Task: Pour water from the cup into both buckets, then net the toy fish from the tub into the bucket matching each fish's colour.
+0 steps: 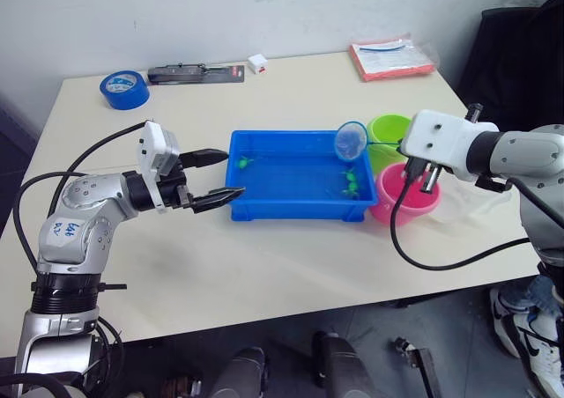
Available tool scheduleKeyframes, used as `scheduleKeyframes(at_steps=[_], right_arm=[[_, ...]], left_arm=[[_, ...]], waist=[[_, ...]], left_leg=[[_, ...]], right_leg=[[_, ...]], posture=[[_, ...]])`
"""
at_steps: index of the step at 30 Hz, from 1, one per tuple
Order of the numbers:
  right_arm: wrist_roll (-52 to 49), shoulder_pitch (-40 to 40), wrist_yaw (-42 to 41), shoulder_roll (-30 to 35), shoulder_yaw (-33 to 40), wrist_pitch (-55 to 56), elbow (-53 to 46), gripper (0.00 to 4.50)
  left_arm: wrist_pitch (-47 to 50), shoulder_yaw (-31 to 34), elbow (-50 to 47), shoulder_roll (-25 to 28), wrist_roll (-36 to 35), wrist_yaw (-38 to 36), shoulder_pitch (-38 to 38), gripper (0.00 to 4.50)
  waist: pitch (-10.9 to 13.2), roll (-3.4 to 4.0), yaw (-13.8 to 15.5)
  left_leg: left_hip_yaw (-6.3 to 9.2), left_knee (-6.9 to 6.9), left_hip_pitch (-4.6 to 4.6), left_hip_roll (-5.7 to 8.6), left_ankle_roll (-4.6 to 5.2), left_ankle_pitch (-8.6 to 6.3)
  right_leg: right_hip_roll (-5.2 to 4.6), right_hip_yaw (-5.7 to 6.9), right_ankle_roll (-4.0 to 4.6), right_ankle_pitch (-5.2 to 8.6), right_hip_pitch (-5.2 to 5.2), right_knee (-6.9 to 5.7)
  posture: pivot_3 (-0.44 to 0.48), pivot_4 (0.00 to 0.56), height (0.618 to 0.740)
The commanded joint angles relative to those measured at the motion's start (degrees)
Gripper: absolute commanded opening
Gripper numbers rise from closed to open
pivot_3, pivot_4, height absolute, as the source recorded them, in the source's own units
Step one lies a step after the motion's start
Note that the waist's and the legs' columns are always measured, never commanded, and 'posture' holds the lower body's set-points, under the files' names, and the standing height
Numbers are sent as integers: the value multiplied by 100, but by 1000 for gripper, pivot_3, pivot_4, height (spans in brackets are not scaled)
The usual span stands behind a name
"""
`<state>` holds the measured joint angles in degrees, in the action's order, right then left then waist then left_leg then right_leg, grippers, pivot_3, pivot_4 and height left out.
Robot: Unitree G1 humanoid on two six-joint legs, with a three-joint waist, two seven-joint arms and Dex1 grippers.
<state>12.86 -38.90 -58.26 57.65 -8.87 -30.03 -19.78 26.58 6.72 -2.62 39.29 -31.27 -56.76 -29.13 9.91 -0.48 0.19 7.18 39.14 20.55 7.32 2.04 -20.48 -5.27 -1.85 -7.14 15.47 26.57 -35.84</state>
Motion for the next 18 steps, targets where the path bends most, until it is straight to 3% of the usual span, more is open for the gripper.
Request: scheduleKeyframes(at_steps=[1, 10, 18], right_arm=[[505, 45, 161, 235, -262, 898, 44, 785], [1427, -67, 345, -8, -916, 1752, 422, 785], [1666, -40, 290, -907, -1207, 1663, 452, 785]], left_arm=[[-12, 155, -326, 26, -83, 58, 62, 4500], [64, 181, -417, 24, -119, 134, 91, 4500], [94, 195, -458, 32, -132, 172, 121, 4500]], waist=[[0, 0, -7], [0, 0, -25], [0, 0, -40]], left_leg=[[0, 0, 0, 0, 0, 0], [-2, -2, 0, -2, -1, 0], [-2, 0, 0, -2, -1, 0]], right_leg=[[0, 0, 0, 0, 0, 0], [1, -1, 0, 0, 4, -2], [3, -1, 0, 0, 3, -2]], posture=[[0, 150, 740], [0, 150, 740], [0, 150, 740]])
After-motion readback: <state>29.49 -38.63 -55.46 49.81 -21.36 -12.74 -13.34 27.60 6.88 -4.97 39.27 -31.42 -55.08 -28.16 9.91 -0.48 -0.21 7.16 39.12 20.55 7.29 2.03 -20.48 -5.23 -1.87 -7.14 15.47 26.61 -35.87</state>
